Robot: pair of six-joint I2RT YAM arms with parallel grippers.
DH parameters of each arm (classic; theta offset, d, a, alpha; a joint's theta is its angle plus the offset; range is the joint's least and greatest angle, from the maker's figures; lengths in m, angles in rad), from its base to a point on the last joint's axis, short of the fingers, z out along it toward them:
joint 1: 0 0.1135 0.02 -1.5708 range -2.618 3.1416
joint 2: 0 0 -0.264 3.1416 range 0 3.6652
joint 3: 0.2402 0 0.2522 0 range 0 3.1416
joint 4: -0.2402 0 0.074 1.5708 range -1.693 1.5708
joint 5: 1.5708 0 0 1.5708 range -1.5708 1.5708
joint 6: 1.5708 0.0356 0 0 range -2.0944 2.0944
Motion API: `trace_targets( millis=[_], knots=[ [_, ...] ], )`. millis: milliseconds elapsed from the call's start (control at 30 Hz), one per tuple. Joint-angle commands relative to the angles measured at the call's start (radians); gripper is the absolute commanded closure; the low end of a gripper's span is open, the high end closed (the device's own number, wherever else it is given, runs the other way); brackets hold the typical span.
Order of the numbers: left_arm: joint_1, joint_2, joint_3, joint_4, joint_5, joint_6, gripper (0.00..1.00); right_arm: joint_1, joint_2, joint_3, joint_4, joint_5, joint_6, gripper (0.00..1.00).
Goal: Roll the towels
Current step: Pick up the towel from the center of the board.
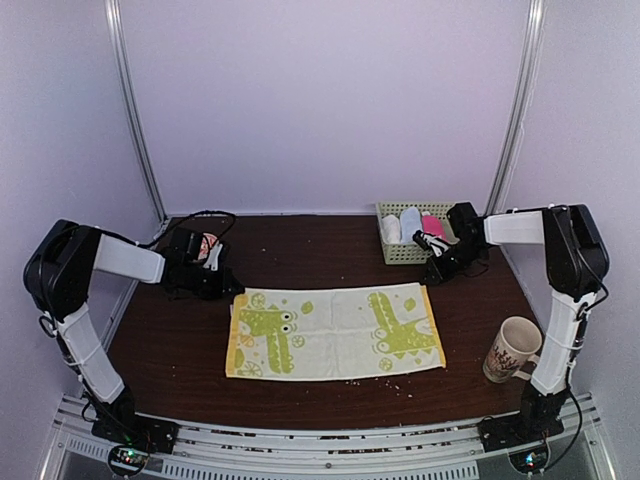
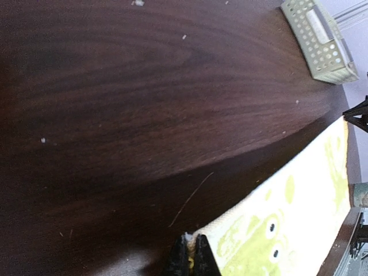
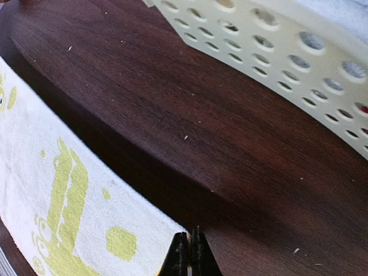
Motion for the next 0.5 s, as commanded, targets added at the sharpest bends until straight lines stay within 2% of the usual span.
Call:
trace_targets(
  millis=[0, 233, 467],
  knots=[
    [0.004, -0.099, -0.042, 0.170, 0.014, -0.015, 1.00, -0.046, -0.060, 0.012, 0.036, 0.001, 0.011, 1.00],
    [0.004, -0.136, -0.043, 0.252, 0.074, -0.023, 1.00, -0.075, -0.078, 0.051, 0.035, -0.026, -0.004, 1.00],
    [0.004, -0.131, -0.027, 0.236, 0.072, -0.024, 1.00, -0.101, -0.095, 0.053, 0.047, -0.080, -0.043, 1.00]
  ],
)
